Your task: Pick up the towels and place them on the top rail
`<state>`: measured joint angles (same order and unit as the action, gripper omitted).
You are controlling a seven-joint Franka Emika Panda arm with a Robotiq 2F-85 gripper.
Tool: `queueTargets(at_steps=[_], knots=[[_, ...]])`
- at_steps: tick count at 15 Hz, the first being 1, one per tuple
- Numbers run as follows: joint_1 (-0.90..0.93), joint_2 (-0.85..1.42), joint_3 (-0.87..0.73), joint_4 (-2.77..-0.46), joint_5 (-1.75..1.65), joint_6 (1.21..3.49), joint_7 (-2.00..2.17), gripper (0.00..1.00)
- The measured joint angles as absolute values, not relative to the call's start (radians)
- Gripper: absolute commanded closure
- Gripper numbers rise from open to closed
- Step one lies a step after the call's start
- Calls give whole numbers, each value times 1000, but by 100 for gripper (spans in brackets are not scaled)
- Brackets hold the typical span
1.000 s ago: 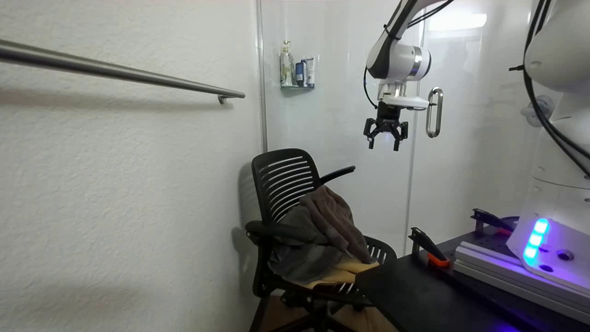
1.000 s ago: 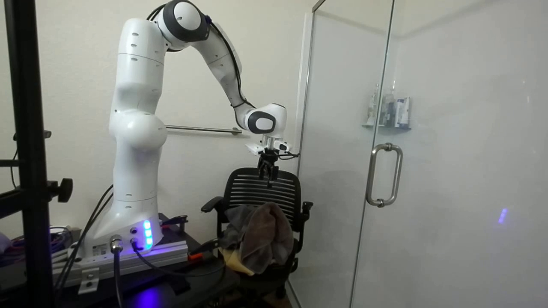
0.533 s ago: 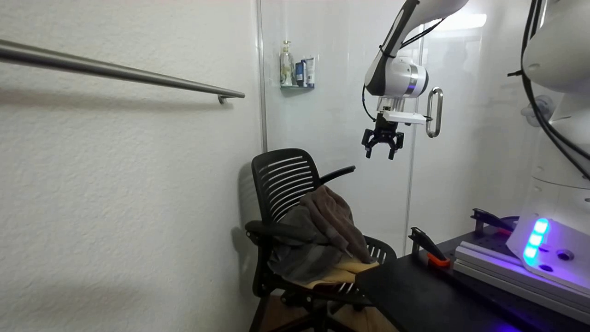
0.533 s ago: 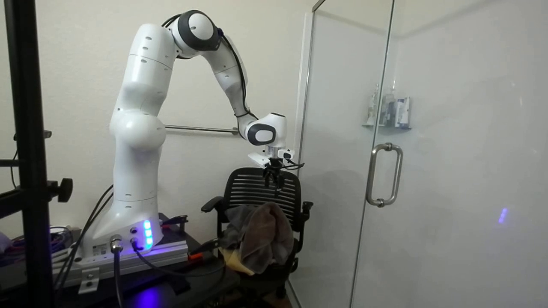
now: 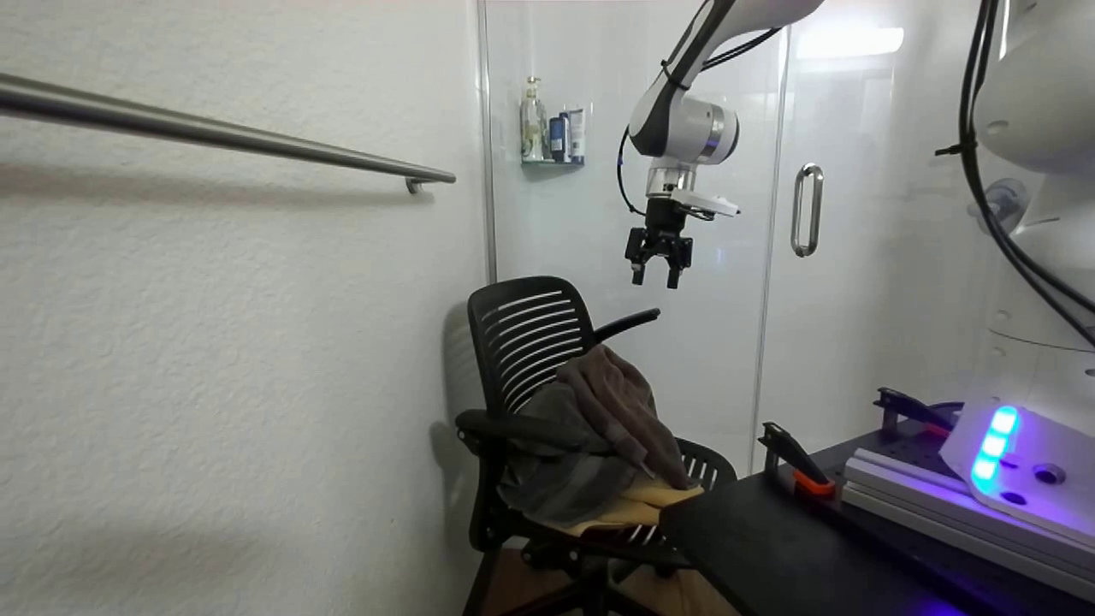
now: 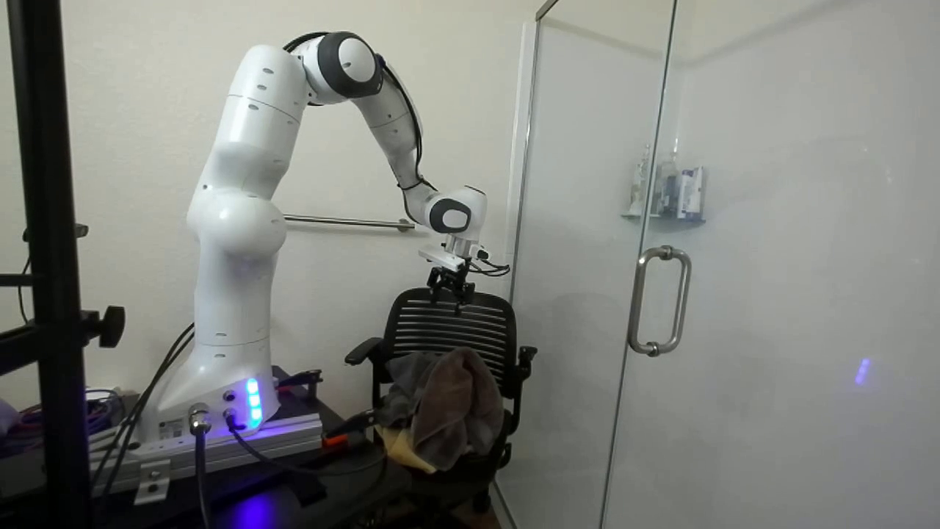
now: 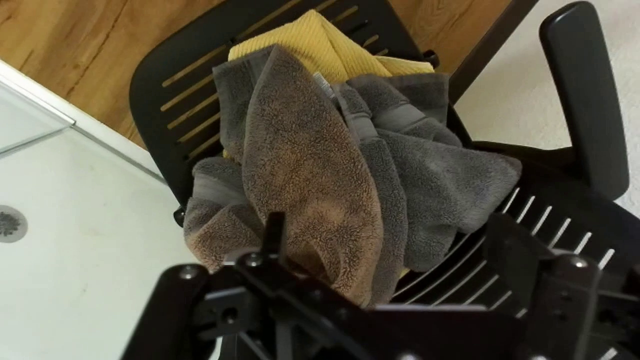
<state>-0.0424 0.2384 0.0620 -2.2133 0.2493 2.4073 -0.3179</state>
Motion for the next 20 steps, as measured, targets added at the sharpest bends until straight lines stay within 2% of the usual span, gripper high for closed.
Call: queueTargets(at_steps=[6, 12, 20], knots=[[-54, 260, 44, -2213, 260, 2447, -298, 0], [-123, 459, 63, -2139, 302, 2601, -388, 0], [-16, 535, 79, -1974, 12, 2570, -326, 0]])
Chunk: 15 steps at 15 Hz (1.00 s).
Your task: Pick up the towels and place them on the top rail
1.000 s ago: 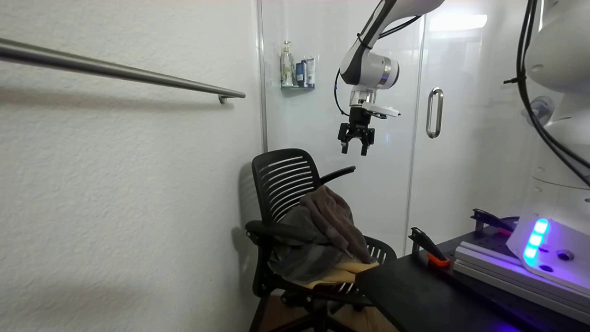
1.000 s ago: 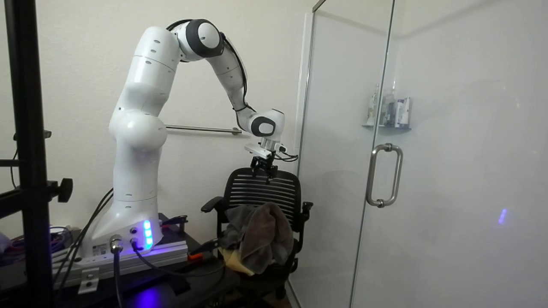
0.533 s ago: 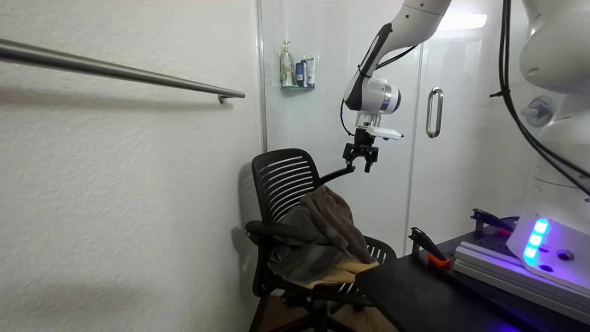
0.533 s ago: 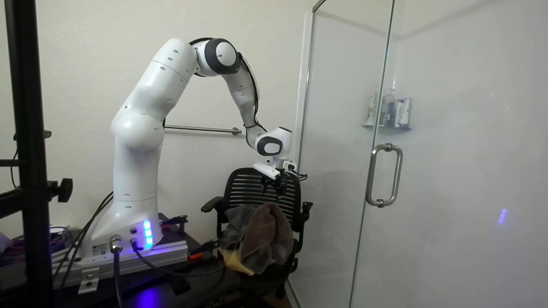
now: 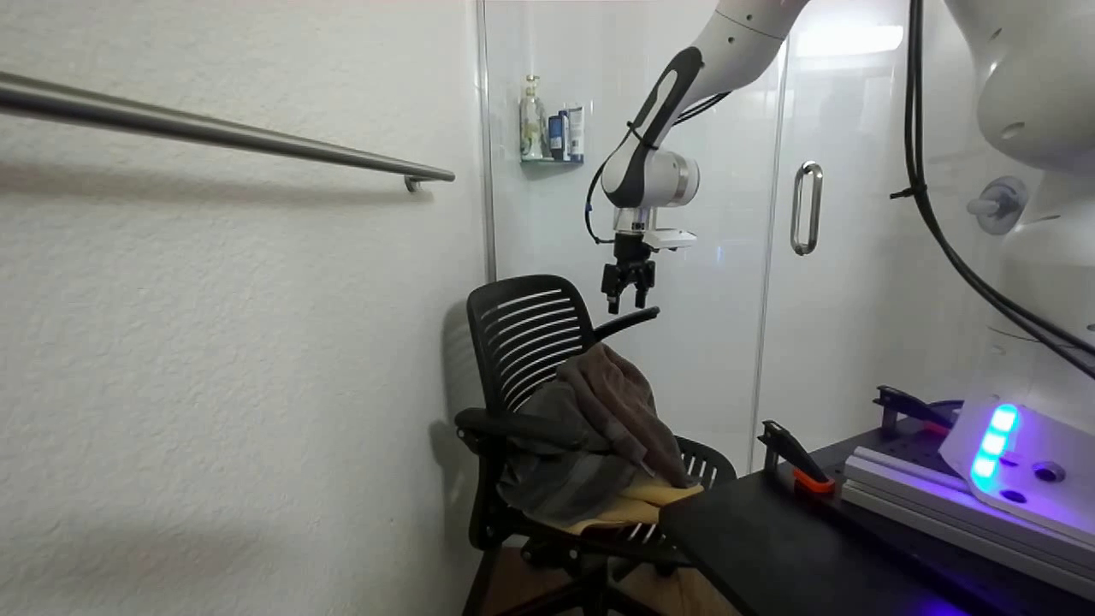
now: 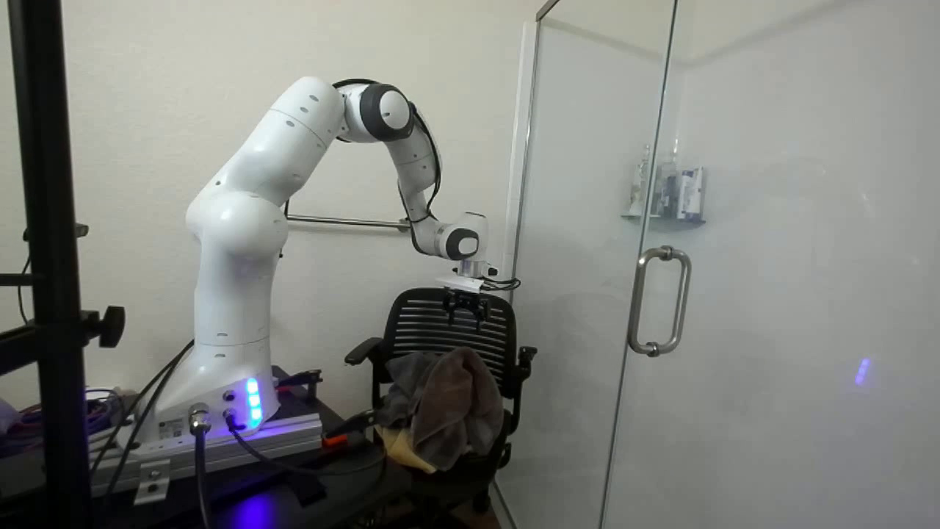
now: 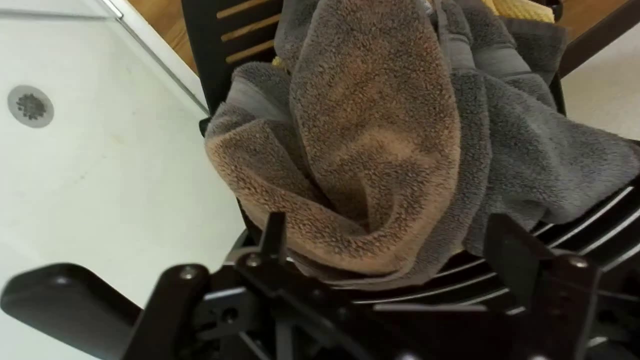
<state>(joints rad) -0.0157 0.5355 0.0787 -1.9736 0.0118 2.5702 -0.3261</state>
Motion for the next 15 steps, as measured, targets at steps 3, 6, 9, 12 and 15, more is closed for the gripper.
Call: queueTargets(at_steps=[3, 6, 9, 12, 15], knots=[[-6, 534, 112, -1962, 11, 2559, -327, 0], [-9, 535, 112, -1962, 13, 2558, -327, 0], [-35, 574, 138, -1948, 39, 2561, -379, 0], [-43, 624, 160, -1923, 38, 2576, -403, 0], [-26, 644, 162, -1920, 16, 2580, -388, 0]])
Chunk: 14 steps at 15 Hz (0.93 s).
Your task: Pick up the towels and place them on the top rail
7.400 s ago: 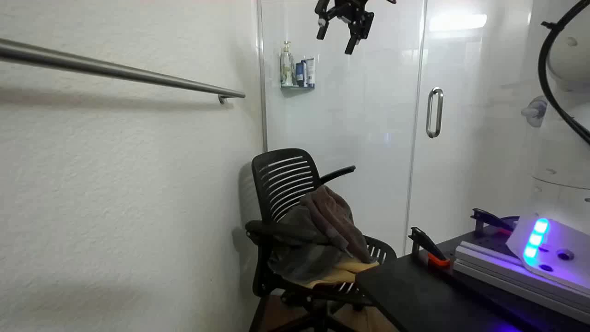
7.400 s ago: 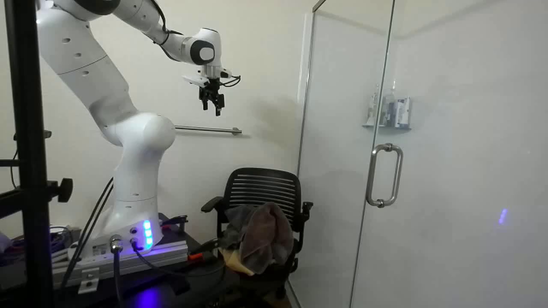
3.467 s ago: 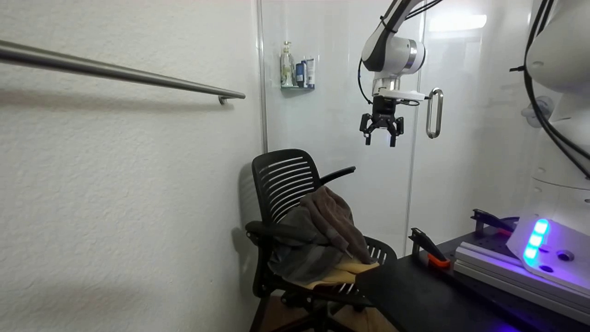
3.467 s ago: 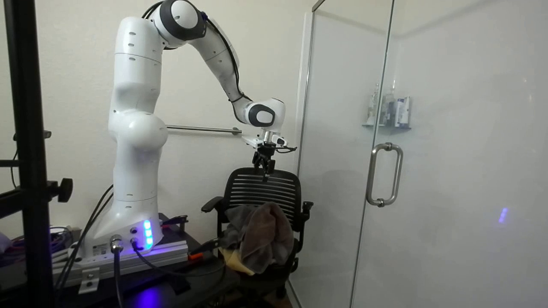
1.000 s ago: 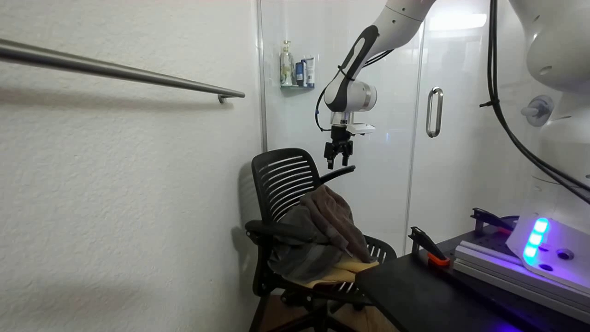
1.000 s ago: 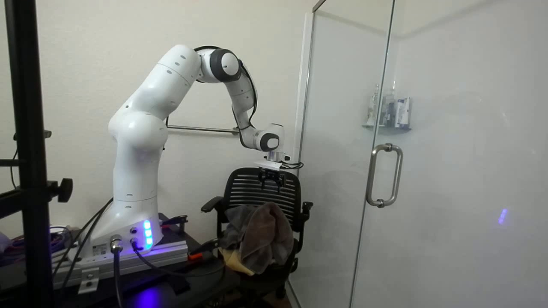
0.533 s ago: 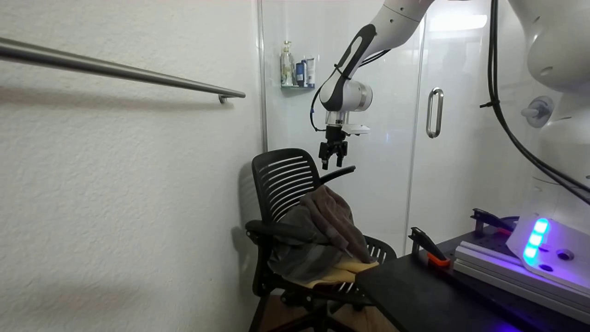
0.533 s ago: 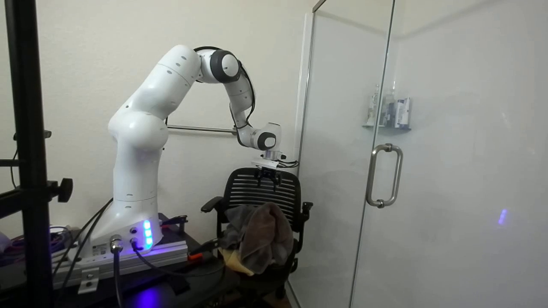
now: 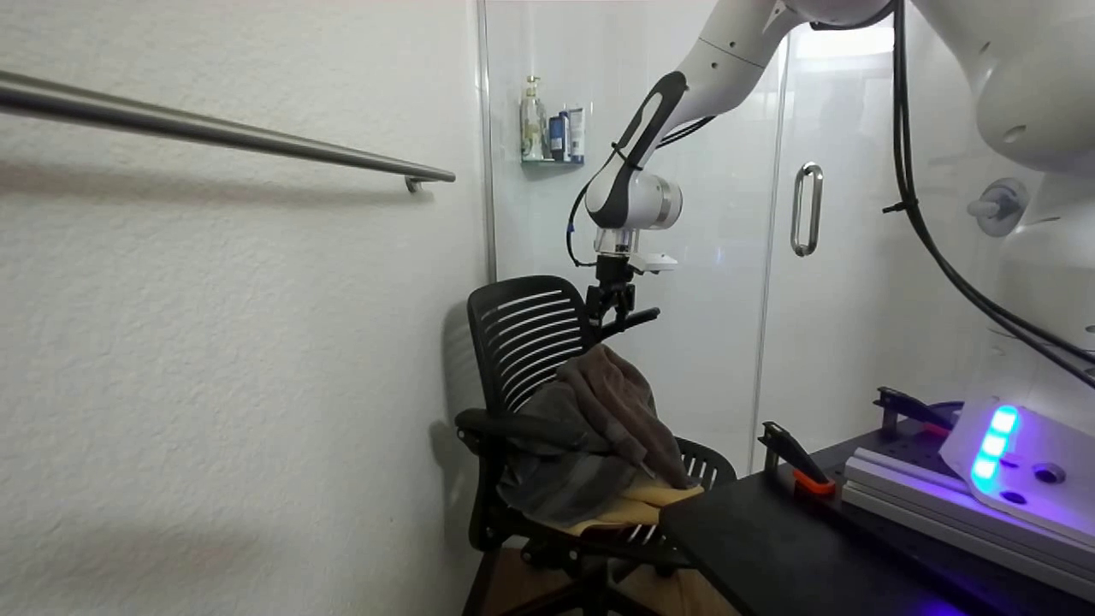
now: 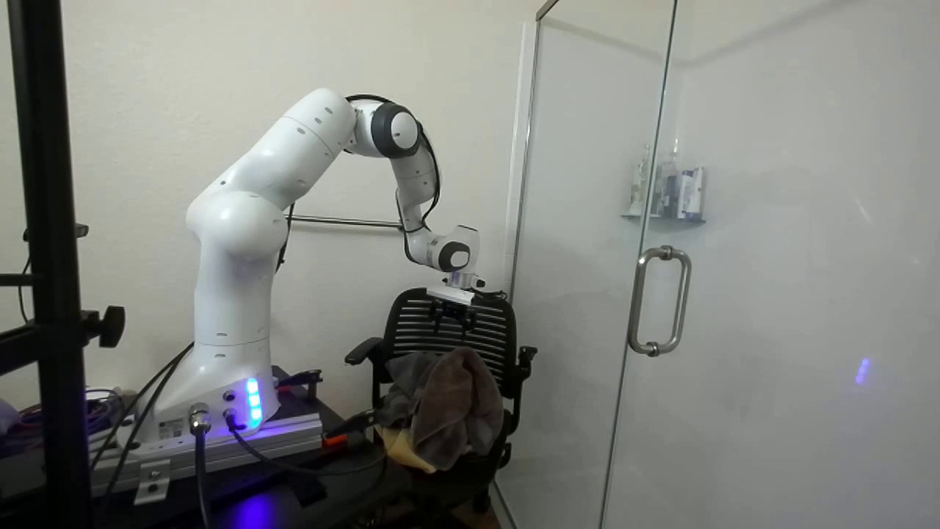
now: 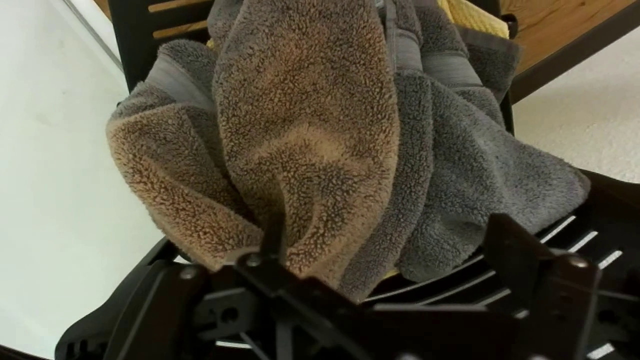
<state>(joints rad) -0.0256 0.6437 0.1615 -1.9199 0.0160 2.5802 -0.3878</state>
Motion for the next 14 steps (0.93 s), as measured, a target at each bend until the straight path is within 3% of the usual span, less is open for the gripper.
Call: queueTargets(at_steps=[14], knots=[[-32, 772, 139, -1852, 40, 2608, -280, 0]])
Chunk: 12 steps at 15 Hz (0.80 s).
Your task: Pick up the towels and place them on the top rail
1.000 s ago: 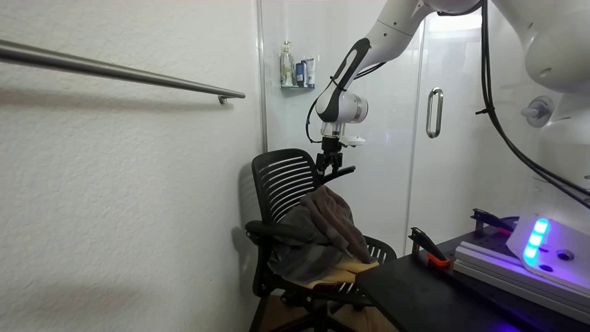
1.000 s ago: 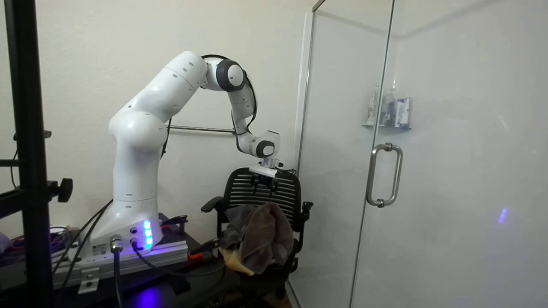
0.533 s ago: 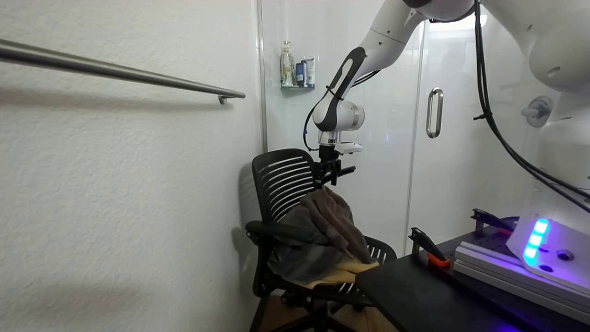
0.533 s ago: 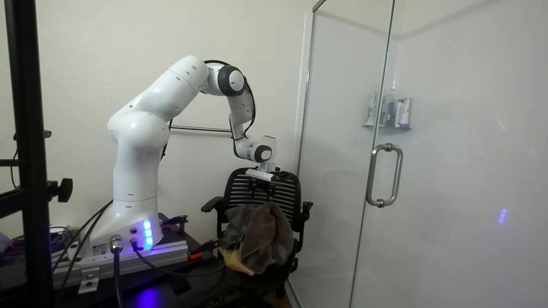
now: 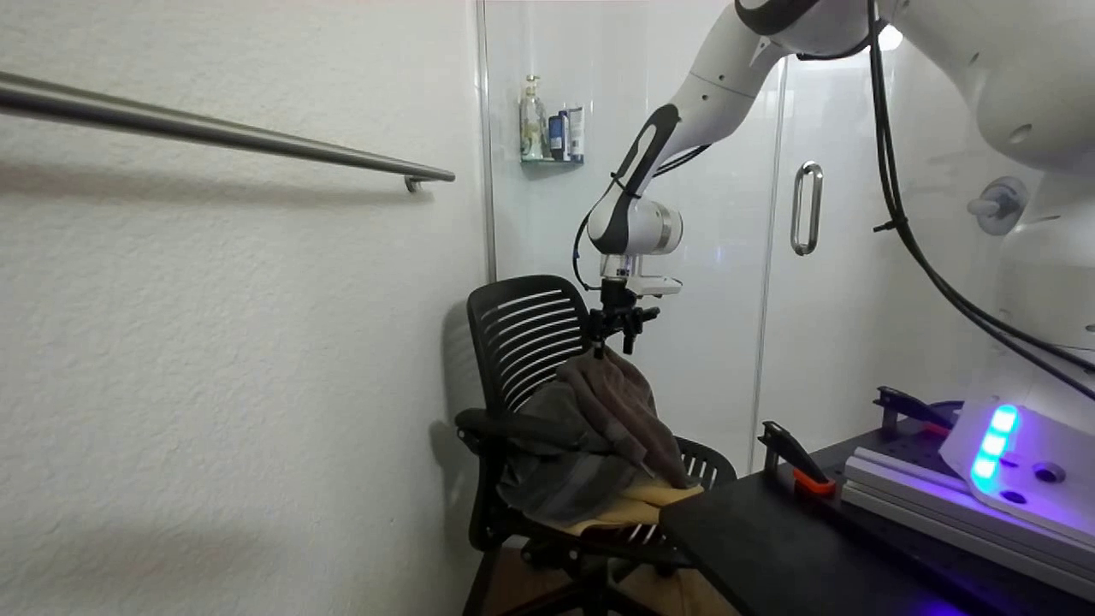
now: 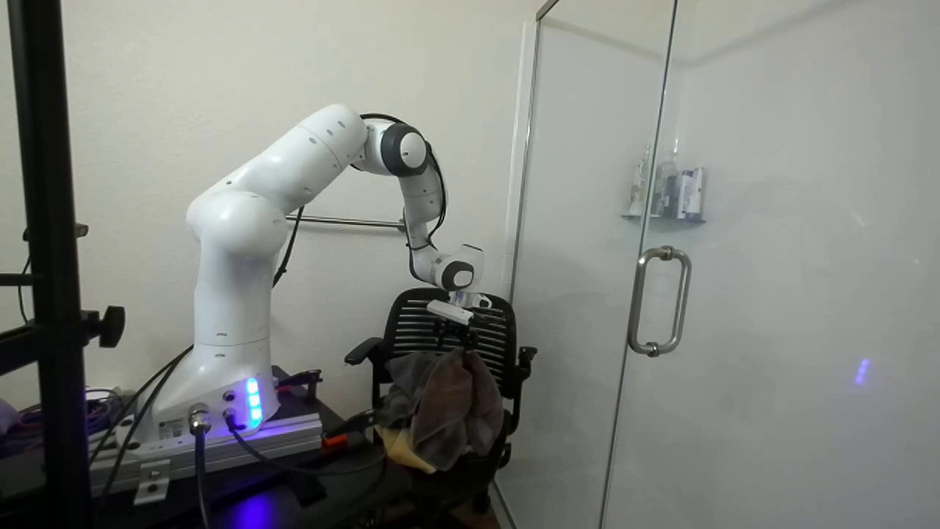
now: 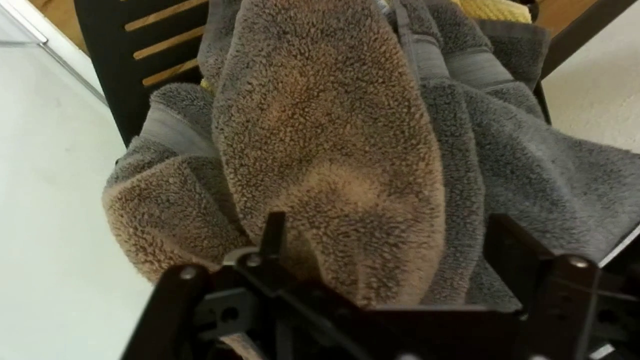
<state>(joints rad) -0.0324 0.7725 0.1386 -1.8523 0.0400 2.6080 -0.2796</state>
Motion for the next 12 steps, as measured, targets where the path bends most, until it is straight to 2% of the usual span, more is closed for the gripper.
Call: queueTargets(at_steps=[9, 10, 12], knots=[[-86, 1000, 201, -1568, 47, 2598, -382, 0], [-86, 1010, 217, -1546, 46, 2589, -407, 19], [-86, 1024, 240, -1509, 46, 2564, -443, 34]])
